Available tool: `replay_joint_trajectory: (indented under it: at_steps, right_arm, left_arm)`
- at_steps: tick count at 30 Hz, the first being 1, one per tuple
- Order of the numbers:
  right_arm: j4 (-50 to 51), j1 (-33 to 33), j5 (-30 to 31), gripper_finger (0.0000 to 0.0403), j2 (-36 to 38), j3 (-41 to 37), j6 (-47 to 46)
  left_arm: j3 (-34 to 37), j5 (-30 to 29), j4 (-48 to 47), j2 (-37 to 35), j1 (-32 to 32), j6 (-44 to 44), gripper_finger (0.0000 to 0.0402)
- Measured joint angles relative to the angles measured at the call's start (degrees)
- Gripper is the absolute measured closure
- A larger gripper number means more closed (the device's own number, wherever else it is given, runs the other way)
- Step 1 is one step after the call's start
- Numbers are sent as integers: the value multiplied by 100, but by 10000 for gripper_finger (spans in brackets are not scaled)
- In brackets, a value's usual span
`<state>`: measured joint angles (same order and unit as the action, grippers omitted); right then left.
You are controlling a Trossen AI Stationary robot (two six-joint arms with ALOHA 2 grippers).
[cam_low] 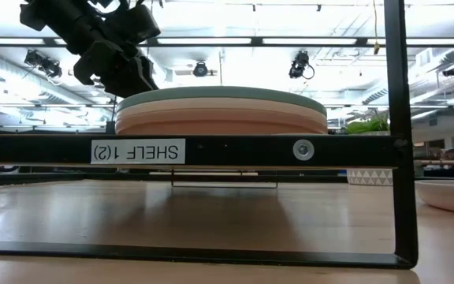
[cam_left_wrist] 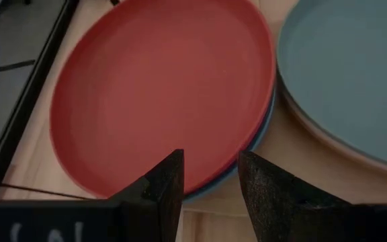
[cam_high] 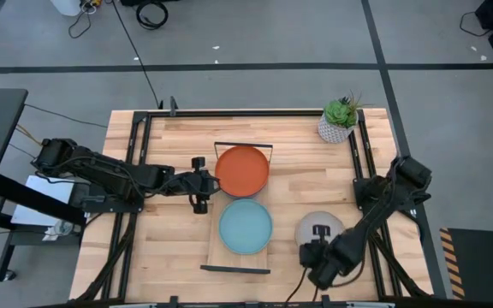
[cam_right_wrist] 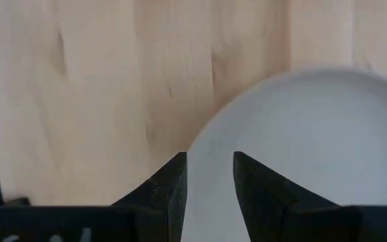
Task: Place and stack plates onto a shelf
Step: Stack the gray plate on top of the light blue plate
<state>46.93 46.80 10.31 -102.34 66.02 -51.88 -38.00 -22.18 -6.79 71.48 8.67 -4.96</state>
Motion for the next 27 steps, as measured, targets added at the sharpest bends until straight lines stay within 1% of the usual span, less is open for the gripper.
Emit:
replay_joint_trajectory:
  at_steps: [6,16,19,24,25,27]
  right_arm:
    - [646,241,-96,276,-527,464,-758]
    - [667,349,-352,282,-852,531,-1483]
    - [714,346,-366,308,-893,531,-1437]
    - [675,346,-465,384,-910,530,-1276]
    - [672,348,-509,389,-908,530,-1235]
    - [668,344,-574,387,-908,531,-1178]
  left_arm:
    - [0,-3,-92,0,0,25,253]
    - [0,-3,-80,0,0,-46,253]
    - [0,-3,-64,-1,0,-61,253]
    - [0,-3,-67,0,-2,-67,253]
    - [0,-3,-73,0,-2,-64,253]
    - [0,-3,-74,0,-2,-64,253]
